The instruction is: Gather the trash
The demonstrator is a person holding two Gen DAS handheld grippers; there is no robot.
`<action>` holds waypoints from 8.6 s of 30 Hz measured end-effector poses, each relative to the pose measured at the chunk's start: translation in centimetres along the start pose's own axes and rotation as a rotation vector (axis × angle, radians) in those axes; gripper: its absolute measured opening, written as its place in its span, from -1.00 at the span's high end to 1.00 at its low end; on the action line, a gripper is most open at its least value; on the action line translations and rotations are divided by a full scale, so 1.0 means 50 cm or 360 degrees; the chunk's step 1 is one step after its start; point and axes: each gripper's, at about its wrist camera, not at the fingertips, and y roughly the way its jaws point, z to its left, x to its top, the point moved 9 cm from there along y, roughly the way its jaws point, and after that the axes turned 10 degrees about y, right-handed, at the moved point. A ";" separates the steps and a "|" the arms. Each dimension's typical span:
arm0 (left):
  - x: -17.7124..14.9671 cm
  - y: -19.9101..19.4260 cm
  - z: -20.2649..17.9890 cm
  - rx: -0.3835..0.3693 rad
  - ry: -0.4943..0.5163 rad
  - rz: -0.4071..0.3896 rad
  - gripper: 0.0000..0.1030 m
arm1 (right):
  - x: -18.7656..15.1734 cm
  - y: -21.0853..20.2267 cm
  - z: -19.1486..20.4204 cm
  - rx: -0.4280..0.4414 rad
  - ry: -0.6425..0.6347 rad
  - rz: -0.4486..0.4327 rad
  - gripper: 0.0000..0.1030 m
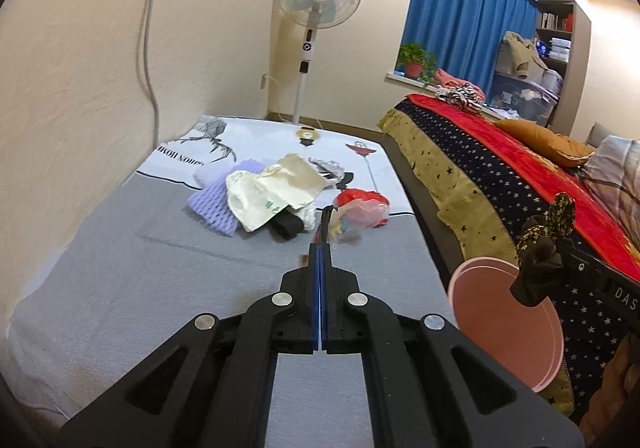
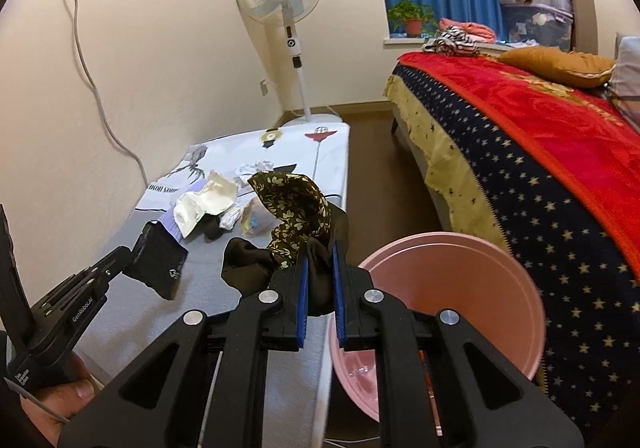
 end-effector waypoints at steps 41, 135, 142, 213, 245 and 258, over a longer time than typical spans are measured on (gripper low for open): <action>0.034 0.009 -0.294 -0.0464 0.0228 -0.0063 1.00 | 0.053 -0.097 -0.221 -0.0410 0.0252 -0.0144 0.79; -0.010 0.241 0.098 0.0245 -0.0118 0.0202 0.30 | 0.044 0.258 0.057 0.0288 0.0247 0.0046 0.41; -0.003 0.298 0.120 0.0293 -0.0112 0.0260 0.07 | 0.037 0.338 0.089 0.0354 0.0264 0.0146 0.14; 0.005 0.017 -0.019 -0.0015 0.0053 0.0137 0.96 | 0.033 -0.026 0.025 0.0164 -0.0002 -0.0083 0.70; 0.010 0.019 -0.244 -0.0392 0.0233 0.0054 0.97 | 0.088 -0.133 -0.137 -0.0247 0.0086 -0.0274 0.70; -0.011 0.035 -0.349 -0.0572 0.0347 0.0101 0.97 | 0.091 -0.136 -0.217 -0.0385 0.0214 -0.0258 0.70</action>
